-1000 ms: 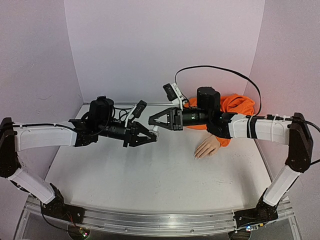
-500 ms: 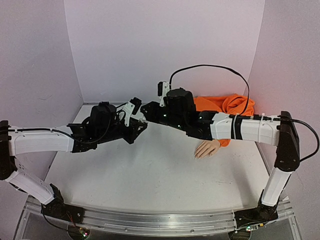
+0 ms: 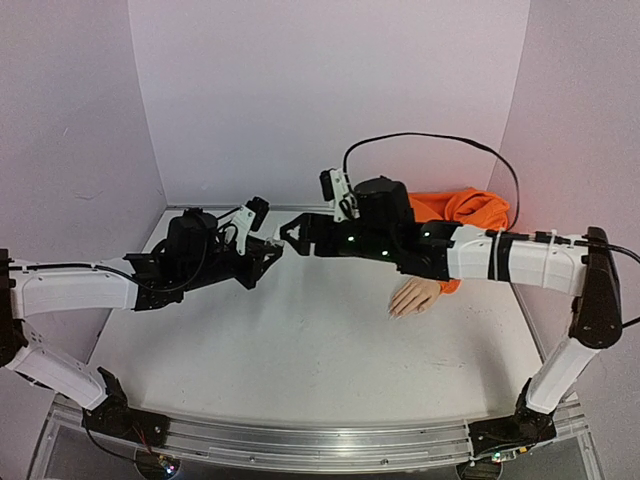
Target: Paint the nails
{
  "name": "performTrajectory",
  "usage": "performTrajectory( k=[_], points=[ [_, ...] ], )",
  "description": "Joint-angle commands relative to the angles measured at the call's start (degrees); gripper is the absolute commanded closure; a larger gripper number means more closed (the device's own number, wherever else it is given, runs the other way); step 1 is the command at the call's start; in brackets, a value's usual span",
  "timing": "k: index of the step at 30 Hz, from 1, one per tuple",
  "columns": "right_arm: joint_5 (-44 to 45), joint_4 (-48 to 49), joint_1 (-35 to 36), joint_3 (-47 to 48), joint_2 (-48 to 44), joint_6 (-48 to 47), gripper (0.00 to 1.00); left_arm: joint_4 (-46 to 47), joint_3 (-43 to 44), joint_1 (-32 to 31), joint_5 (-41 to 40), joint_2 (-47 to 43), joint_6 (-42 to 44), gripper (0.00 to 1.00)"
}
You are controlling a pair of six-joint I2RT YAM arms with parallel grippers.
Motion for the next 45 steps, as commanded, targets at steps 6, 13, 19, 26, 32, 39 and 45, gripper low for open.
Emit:
performTrajectory(
  k=[6, 13, 19, 26, 32, 39, 45],
  points=[
    [-32.4, 11.1, -10.4, -10.9, -10.6, -8.5, 0.08, 4.2, 3.7, 7.7, 42.1, -1.1, -5.8, 1.0],
    [-45.6, 17.2, -10.5, -10.7, -8.5, -7.8, 0.18, 4.3, 10.8, 7.0, 66.4, 6.5, -10.4, 1.0],
    [-52.6, 24.7, -10.4, -10.4, -5.8, -3.9, 0.43, 4.4, 11.7, 5.2, 67.9, 8.2, -10.5, 1.0],
    [-54.2, 26.9, -10.2, -10.5, -4.9, -3.1, 0.65, 4.5, 12.5, 5.0, 68.5, 8.8, -10.6, 1.0],
    [-54.0, 27.1, -9.8, -10.9, -4.4, -3.1, 0.85, 4.5, 12.6, 5.0, 66.3, 8.8, -10.4, 1.0],
    [-48.5, 25.6, -9.7, -12.0, -4.2, -3.4, 1.0, 4.5, 8.3, 4.9, 36.3, 4.7, -8.9, 1.0],
    [-24.4, 17.2, -8.4, -9.9, -2.8, 0.1, 1.0, 4.0, 5.2, -5.0, -10.5, 2.0, 6.0, 1.0]
  ],
)
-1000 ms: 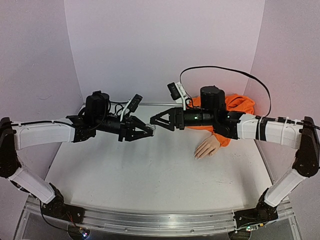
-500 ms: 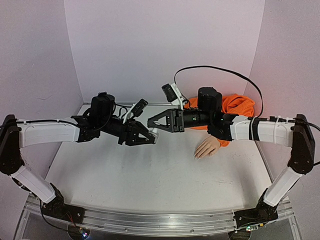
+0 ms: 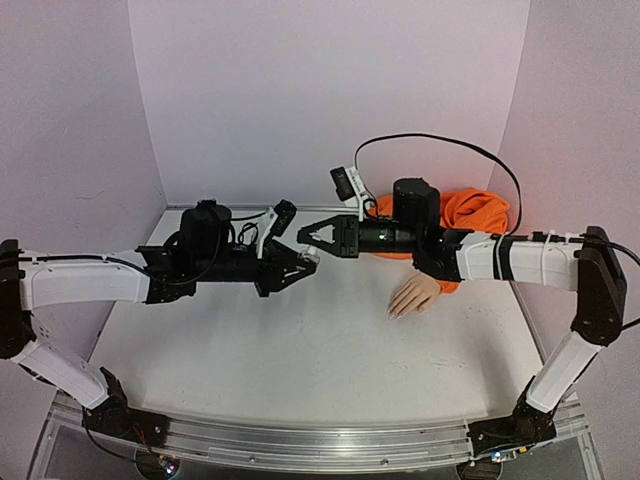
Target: Paint the nails
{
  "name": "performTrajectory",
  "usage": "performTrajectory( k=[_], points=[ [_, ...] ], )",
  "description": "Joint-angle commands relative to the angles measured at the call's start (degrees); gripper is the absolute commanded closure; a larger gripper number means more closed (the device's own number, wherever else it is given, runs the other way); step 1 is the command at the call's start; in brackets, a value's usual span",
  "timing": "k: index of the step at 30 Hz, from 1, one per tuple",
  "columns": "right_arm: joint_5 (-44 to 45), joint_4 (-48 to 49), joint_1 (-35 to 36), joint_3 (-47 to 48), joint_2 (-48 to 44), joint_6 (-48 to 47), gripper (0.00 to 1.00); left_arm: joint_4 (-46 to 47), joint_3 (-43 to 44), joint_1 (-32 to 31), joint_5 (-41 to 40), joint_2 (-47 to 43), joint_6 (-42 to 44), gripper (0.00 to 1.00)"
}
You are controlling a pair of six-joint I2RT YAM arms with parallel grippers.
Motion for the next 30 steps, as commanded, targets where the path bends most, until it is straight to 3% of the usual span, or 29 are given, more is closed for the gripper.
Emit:
performTrajectory(
  k=[1, 3, 6, 10, 14, 18, 22, 26, 30],
  points=[
    [24.8, -9.6, 3.3, 3.7, 1.1, 5.1, 1.0, 3.1, 0.4, -4.7, -41.3, -1.8, 10.9, 1.0],
    [41.7, -18.6, 6.6, 7.5, 2.5, 9.8, 1.0, 3.1, 0.9, -6.1, -46.7, -1.1, 11.8, 1.0],
    [59.3, -21.5, 15.1, 10.7, 3.8, 14.6, 1.0, 3.2, 1.4, -7.2, -49.1, 0.2, 12.3, 1.0],
    [60.8, -21.3, 17.8, 14.7, 6.3, 16.4, 1.0, 3.2, 1.4, -7.5, -45.6, 1.0, 11.9, 1.0],
    [61.9, -20.4, 17.5, 13.9, 4.0, 12.1, 1.0, 3.2, 0.2, -7.5, -41.1, 0.0, 12.8, 1.0],
    [55.7, -19.6, 14.7, 11.2, -0.6, 4.2, 0.65, 3.2, -1.9, -7.0, -35.8, -2.2, 13.5, 1.0],
    [40.2, -18.2, 9.1, 6.1, -5.8, -2.2, 0.37, 3.1, -3.8, -3.9, -25.6, -4.7, 12.0, 1.0],
    [26.0, -16.0, 4.7, 0.2, -10.6, -7.7, 0.08, 3.2, -4.7, 4.0, -3.1, -7.0, 6.4, 1.0],
    [11.8, -13.4, 2.6, -1.9, -11.4, -8.4, 0.02, 3.3, -2.9, 6.8, 20.0, -7.1, 5.2, 1.0]
  ],
)
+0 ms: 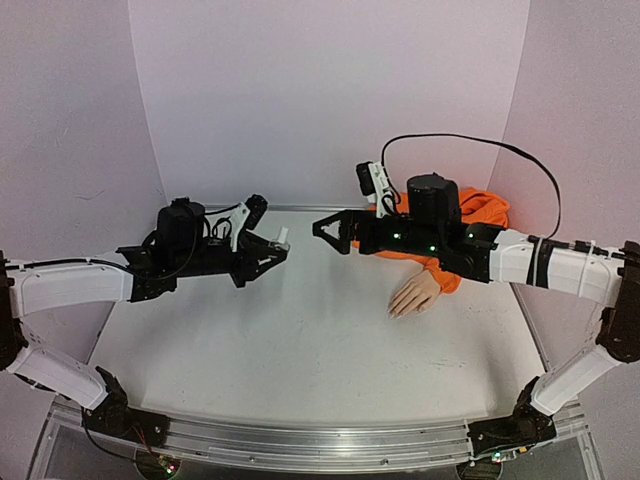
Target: Paint the nails
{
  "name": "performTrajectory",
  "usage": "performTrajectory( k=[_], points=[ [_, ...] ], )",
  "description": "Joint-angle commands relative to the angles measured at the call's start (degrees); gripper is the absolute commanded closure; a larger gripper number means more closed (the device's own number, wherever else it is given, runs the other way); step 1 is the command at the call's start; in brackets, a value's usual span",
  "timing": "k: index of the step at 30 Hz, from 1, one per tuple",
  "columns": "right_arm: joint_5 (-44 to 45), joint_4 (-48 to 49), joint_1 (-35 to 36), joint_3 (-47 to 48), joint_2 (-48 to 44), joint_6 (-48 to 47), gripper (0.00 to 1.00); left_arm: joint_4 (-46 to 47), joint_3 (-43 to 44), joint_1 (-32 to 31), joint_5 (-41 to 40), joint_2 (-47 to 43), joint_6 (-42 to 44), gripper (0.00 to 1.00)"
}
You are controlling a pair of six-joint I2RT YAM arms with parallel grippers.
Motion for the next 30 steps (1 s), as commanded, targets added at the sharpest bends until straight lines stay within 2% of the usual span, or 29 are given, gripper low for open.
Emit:
performTrajectory(
  k=[1, 4, 8, 11, 16, 20, 22, 26, 28, 30],
  points=[
    [-22.1, 6.5, -0.9, -1.1, -1.4, -4.4, 0.02, 4.4, 2.6, 1.8, 32.9, -2.0, -2.9, 1.0],
    [-29.9, 11.1, -0.9, -1.1, 0.1, -3.4, 0.06, 4.5, 5.0, 1.8, 42.7, 0.2, -4.8, 1.0],
    [-37.0, 17.4, -0.9, -0.6, 2.2, -0.8, 0.26, 4.5, 7.3, 1.6, 48.5, 2.8, -7.9, 1.0],
    [-39.7, 18.6, -0.7, 0.7, 4.2, 0.2, 0.37, 4.6, 7.4, 1.2, 49.2, 3.1, -8.3, 1.0],
    [-41.3, 19.3, 0.6, 2.0, 6.1, 0.2, 0.44, 4.7, 7.7, 1.0, 48.8, 3.3, -9.1, 1.0],
    [-40.7, 19.5, 1.1, 2.3, 6.6, 0.0, 0.63, 4.7, 7.6, 1.0, 48.9, 3.5, -8.8, 1.0],
    [-40.2, 19.6, 1.1, 2.3, 6.8, 0.2, 0.75, 4.7, 7.6, 1.0, 48.2, 3.7, -8.8, 1.0],
    [-39.2, 19.7, 1.5, 2.0, 6.8, 0.7, 0.88, 4.8, 6.4, 1.0, 44.8, 3.1, -8.3, 1.0],
    [-37.2, 19.6, 1.7, 1.6, 6.6, 0.8, 0.98, 4.8, 4.8, 1.0, 39.3, 1.9, -6.6, 1.0],
    [-34.0, 19.3, 1.8, 1.2, 6.5, 1.0, 1.0, 4.7, 3.1, 0.6, 28.6, 0.4, -5.3, 1.0]
  ],
)
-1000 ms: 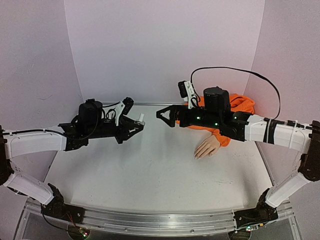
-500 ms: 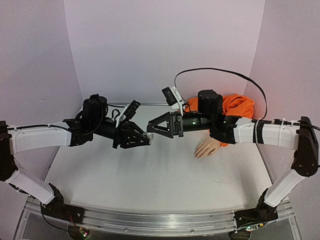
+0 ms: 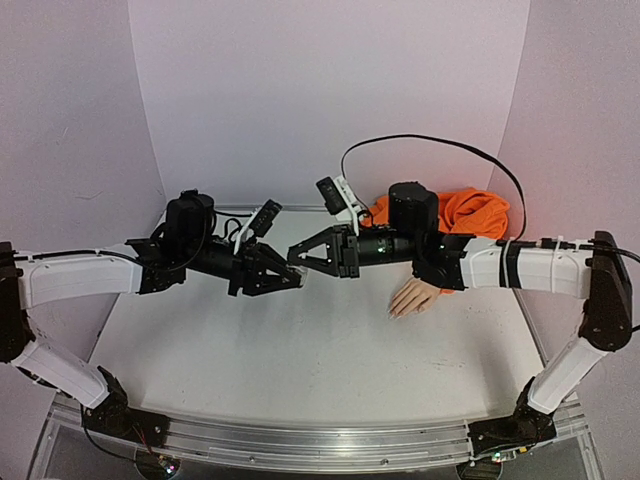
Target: Paint the nails
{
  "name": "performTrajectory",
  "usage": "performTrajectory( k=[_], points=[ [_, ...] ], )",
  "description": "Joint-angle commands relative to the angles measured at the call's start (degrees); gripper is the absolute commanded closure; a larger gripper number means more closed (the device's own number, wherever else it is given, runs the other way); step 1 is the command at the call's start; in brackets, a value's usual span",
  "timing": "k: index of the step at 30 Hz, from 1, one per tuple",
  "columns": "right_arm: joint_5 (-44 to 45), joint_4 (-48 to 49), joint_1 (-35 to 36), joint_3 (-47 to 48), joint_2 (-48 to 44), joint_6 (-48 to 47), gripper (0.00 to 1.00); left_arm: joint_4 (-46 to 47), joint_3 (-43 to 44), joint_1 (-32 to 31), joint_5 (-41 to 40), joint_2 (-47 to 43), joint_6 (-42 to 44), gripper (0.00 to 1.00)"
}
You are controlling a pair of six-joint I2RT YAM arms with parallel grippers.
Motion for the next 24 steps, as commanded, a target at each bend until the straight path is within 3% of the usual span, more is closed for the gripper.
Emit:
performTrajectory(
  k=[1, 3, 5, 8, 13, 14, 15, 17, 21, 24],
  points=[
    [5.7, 2.1, 0.5, 1.3, -0.3, 3.4, 1.0, 3.5, -2.4, -1.4, -21.9, -4.4, 5.8, 1.0],
    [13.6, -0.7, 1.2, 1.9, -0.1, 4.7, 1.0, 3.3, -4.3, -4.1, -43.0, -6.4, 7.2, 1.0],
    [28.2, -6.7, 3.6, 4.2, 0.5, 5.8, 1.0, 2.9, -5.1, -7.6, -59.4, -7.0, 11.0, 1.0],
    [51.0, -16.1, 8.5, 8.9, 2.6, 9.5, 1.0, 2.5, -4.5, -11.0, -72.2, -5.5, 16.7, 1.0],
    [51.2, -18.8, 9.4, 12.0, 3.9, 8.7, 0.99, 2.5, -4.8, -11.2, -70.9, -5.7, 17.7, 1.0],
    [50.0, -18.8, 9.2, 12.0, 3.4, 7.4, 0.89, 2.5, -5.1, -11.2, -70.1, -5.7, 18.4, 1.0],
    [48.9, -18.9, 9.0, 11.7, 2.6, 6.6, 0.71, 2.5, -5.5, -11.2, -69.6, -5.7, 18.8, 1.0],
    [46.4, -19.0, 7.5, 11.1, 1.1, 5.6, 0.55, 2.5, -5.9, -11.2, -68.1, -5.8, 19.4, 1.0],
    [35.5, -19.3, 3.2, 9.6, -0.6, 6.3, 0.36, 2.6, -7.3, -11.2, -64.6, -7.0, 19.2, 1.0],
    [30.2, -19.4, 1.6, 9.1, -0.5, 4.7, 0.32, 2.7, -7.7, -11.2, -62.7, -7.3, 20.3, 1.0]
  ],
)
